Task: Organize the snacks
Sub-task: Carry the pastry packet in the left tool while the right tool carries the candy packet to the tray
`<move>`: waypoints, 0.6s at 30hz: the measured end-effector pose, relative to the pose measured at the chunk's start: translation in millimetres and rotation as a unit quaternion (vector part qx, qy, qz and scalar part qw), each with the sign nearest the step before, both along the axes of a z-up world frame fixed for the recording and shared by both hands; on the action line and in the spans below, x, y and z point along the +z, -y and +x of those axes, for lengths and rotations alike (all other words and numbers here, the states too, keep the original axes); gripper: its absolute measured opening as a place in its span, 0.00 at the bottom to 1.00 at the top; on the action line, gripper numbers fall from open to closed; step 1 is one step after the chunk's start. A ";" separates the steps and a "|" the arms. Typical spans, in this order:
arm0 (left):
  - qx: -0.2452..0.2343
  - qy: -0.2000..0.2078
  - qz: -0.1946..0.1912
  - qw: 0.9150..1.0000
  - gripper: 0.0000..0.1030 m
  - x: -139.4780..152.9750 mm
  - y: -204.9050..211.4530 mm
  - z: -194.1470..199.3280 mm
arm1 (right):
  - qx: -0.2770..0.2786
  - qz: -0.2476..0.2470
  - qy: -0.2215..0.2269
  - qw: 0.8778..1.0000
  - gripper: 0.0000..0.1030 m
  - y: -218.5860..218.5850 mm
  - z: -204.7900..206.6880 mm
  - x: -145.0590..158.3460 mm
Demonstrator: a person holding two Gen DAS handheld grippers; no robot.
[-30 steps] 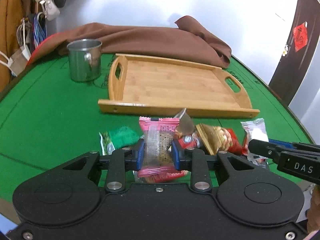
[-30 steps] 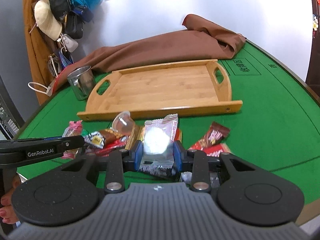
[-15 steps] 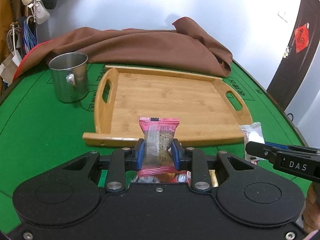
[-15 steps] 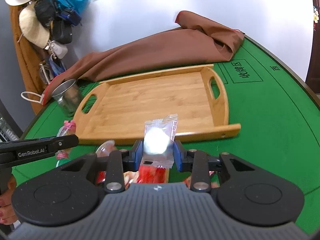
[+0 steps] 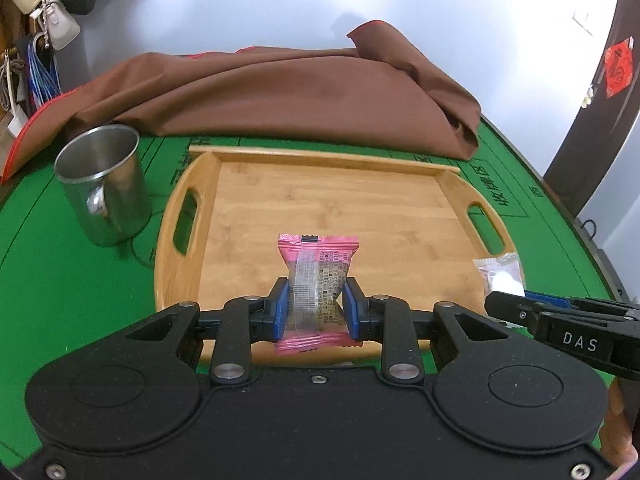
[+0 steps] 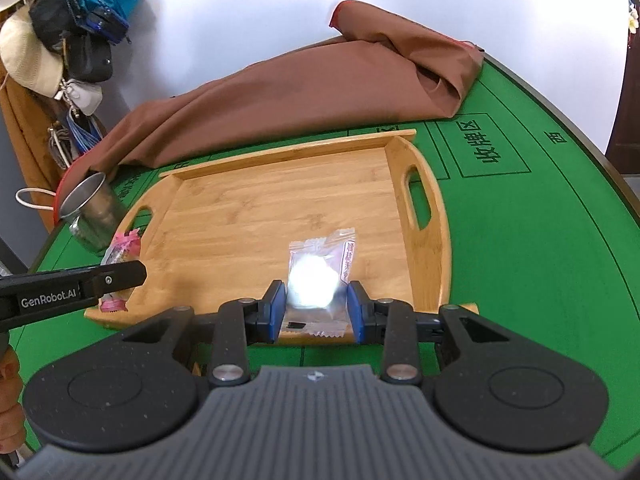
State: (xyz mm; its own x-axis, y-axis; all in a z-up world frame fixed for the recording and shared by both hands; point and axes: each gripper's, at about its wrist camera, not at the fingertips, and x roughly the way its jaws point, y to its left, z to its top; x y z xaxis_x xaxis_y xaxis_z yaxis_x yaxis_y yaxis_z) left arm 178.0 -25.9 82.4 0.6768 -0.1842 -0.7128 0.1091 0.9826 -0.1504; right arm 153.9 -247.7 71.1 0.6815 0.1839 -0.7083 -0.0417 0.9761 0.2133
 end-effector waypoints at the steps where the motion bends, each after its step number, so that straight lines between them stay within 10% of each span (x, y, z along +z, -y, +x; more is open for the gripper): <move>1: 0.001 -0.003 0.001 1.000 0.26 0.5 0.7 6.3 | 0.000 0.000 -0.003 1.000 0.36 0.4 5.6 0.7; 18: 0.013 -0.049 0.003 0.999 0.26 -16.0 13.3 117.3 | 0.012 -0.037 -0.054 0.998 0.36 -11.8 114.3 -4.4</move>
State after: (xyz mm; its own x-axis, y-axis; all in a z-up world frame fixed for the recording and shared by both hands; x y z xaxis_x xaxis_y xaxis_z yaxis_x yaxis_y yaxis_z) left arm 295.3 -39.2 66.4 0.6082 -0.1629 -0.7769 0.0693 0.9859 -0.1525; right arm 268.2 -235.9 66.7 0.5961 0.1436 -0.7899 -0.0455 0.9883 0.1453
